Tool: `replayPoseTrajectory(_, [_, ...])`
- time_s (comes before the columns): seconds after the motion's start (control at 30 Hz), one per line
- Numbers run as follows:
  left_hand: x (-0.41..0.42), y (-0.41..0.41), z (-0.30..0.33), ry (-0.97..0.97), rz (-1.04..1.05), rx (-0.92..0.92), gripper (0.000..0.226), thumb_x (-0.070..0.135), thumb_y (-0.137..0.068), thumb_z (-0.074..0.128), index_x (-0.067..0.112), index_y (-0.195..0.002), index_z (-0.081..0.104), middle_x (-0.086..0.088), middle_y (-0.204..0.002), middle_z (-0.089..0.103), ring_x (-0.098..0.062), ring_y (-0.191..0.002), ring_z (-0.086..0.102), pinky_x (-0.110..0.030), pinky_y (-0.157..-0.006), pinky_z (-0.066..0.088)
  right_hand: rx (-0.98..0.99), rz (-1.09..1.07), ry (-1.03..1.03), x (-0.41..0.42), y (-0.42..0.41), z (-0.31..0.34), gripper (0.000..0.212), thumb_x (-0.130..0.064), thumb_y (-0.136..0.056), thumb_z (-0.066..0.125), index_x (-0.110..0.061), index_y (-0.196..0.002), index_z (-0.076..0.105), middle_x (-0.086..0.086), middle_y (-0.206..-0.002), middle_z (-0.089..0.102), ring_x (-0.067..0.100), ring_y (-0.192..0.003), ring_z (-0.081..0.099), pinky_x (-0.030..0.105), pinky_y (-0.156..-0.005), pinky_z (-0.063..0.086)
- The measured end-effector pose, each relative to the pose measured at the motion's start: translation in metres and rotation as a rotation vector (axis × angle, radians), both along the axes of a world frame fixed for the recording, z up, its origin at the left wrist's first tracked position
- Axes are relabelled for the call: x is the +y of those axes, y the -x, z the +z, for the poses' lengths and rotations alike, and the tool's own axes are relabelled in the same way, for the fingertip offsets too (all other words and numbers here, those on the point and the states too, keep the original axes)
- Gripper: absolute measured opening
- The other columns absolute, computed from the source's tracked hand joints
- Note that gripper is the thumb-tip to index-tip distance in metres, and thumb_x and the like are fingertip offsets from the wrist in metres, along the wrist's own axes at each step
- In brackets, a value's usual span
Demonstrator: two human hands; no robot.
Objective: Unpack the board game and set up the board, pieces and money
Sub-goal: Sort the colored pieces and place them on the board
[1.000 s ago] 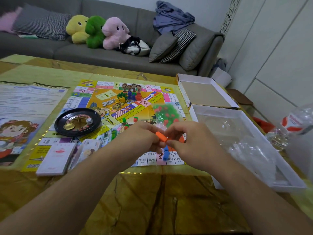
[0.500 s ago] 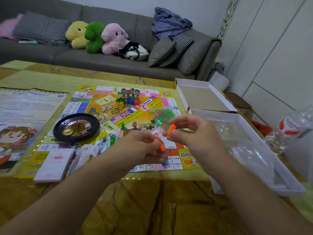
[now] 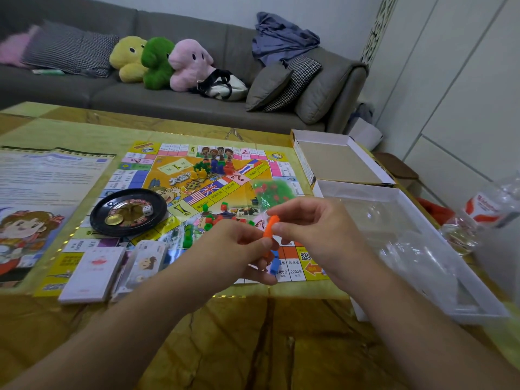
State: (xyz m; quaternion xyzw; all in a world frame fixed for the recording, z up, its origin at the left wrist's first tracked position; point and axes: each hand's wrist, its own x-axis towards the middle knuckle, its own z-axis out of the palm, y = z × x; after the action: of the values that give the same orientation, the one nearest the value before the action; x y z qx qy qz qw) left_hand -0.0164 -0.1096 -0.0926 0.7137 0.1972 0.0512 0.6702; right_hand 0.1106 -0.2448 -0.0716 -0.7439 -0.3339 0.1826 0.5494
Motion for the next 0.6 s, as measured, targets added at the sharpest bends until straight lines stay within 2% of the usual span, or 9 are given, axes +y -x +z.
replayPoseTrajectory(0.1, [0.000,-0.001,-0.001,-0.127,0.008,0.000,0.019,0.014,-0.103,0.061,0.007,-0.096,0.077,-0.011,-0.068,0.064,-0.022,-0.059,0.070,-0.046,-0.073,0.066,-0.023,0.004,0.001,0.001,0.002,0.001,0.024,0.001,-0.084,0.083,-0.020,-0.095,0.082,0.000,-0.090,0.081,0.019,-0.084,0.079,0.039,-0.081,0.066])
replayPoseTrajectory(0.27, [-0.002,-0.003,0.003,-0.358,-0.024,0.032,0.020,0.015,-0.105,0.059,0.011,-0.094,0.074,0.013,-0.054,0.065,-0.020,-0.056,0.072,-0.052,-0.075,0.064,-0.036,0.002,0.030,0.001,0.006,0.001,0.028,0.001,-0.084,0.083,-0.025,-0.092,0.082,-0.003,-0.090,0.082,0.016,-0.085,0.080,0.043,-0.085,0.065])
replayPoseTrajectory(0.37, [-0.003,-0.002,0.003,-0.364,-0.004,0.042,0.020,0.014,-0.105,0.059,0.009,-0.093,0.074,0.013,-0.054,0.066,-0.021,-0.057,0.073,-0.053,-0.075,0.063,-0.037,-0.013,0.020,0.002,0.008,0.001,0.030,0.004,-0.083,0.083,-0.025,-0.091,0.083,-0.004,-0.089,0.082,0.015,-0.082,0.080,0.039,-0.082,0.066])
replayPoseTrajectory(0.47, [-0.004,0.000,0.003,-0.382,0.001,0.060,0.021,0.015,-0.104,0.059,0.006,-0.092,0.073,0.005,-0.055,0.066,-0.022,-0.057,0.074,-0.050,-0.073,0.064,-0.034,-0.016,0.012,0.003,0.013,-0.002,0.029,0.006,-0.084,0.081,-0.020,-0.096,0.083,-0.006,-0.089,0.081,0.011,-0.082,0.079,0.029,-0.076,0.065])
replayPoseTrajectory(0.6, [0.000,0.001,0.001,-0.167,0.067,0.011,0.020,0.013,-0.105,0.058,0.004,-0.097,0.074,-0.007,-0.065,0.067,-0.024,-0.062,0.073,-0.044,-0.074,0.066,-0.020,0.032,-0.010,0.004,0.020,-0.006,0.034,-0.005,-0.095,0.075,-0.033,-0.113,0.080,-0.009,-0.099,0.081,0.006,-0.093,0.077,0.025,-0.083,0.063])
